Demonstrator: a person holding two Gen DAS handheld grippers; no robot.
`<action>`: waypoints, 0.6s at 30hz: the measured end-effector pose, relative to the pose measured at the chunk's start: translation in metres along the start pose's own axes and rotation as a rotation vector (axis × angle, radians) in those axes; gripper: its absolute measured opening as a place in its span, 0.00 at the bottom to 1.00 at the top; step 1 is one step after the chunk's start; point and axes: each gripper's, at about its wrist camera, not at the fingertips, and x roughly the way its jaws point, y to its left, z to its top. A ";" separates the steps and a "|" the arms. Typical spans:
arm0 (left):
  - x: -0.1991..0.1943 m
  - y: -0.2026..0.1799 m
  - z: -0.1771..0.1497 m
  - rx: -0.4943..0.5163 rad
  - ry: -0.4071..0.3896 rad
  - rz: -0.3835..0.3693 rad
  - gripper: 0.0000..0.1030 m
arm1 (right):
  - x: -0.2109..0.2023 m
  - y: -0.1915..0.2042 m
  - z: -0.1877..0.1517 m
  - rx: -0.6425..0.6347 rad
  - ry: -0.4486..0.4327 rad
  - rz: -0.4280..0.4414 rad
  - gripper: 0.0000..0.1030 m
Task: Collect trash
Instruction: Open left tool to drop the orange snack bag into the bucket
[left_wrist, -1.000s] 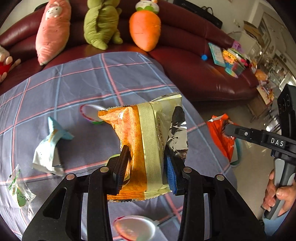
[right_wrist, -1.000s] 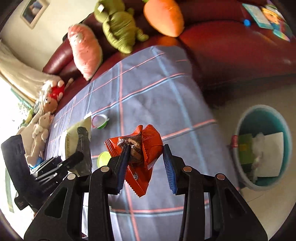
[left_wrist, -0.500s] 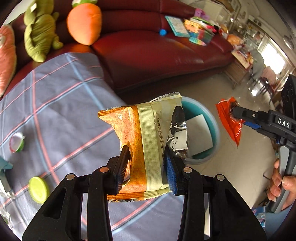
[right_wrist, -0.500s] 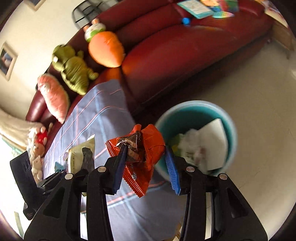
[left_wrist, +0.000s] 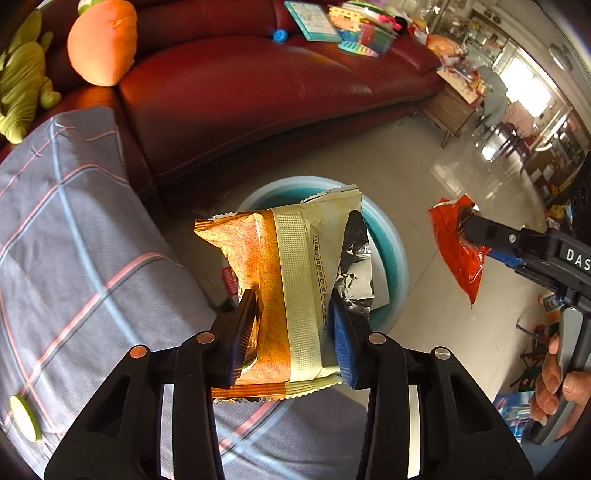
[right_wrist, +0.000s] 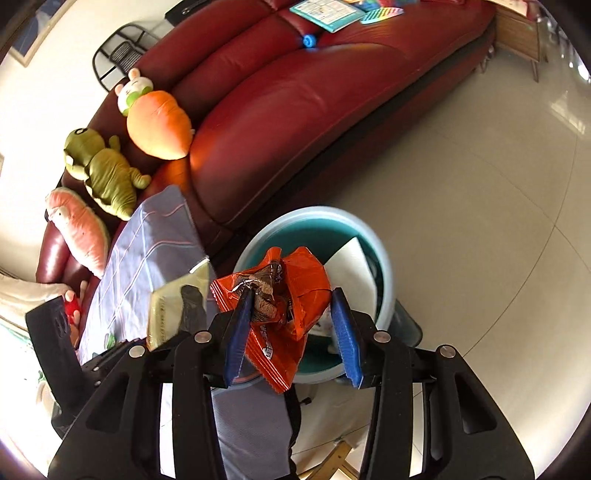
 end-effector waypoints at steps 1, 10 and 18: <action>0.005 -0.003 0.002 0.003 0.005 -0.006 0.43 | 0.001 -0.001 0.002 0.003 -0.001 -0.003 0.41; 0.026 -0.021 0.017 0.040 -0.019 -0.009 0.84 | 0.009 -0.011 0.008 0.030 0.003 -0.015 0.42; 0.019 -0.009 0.006 0.016 -0.003 0.012 0.89 | 0.018 -0.004 0.009 0.017 0.019 -0.008 0.43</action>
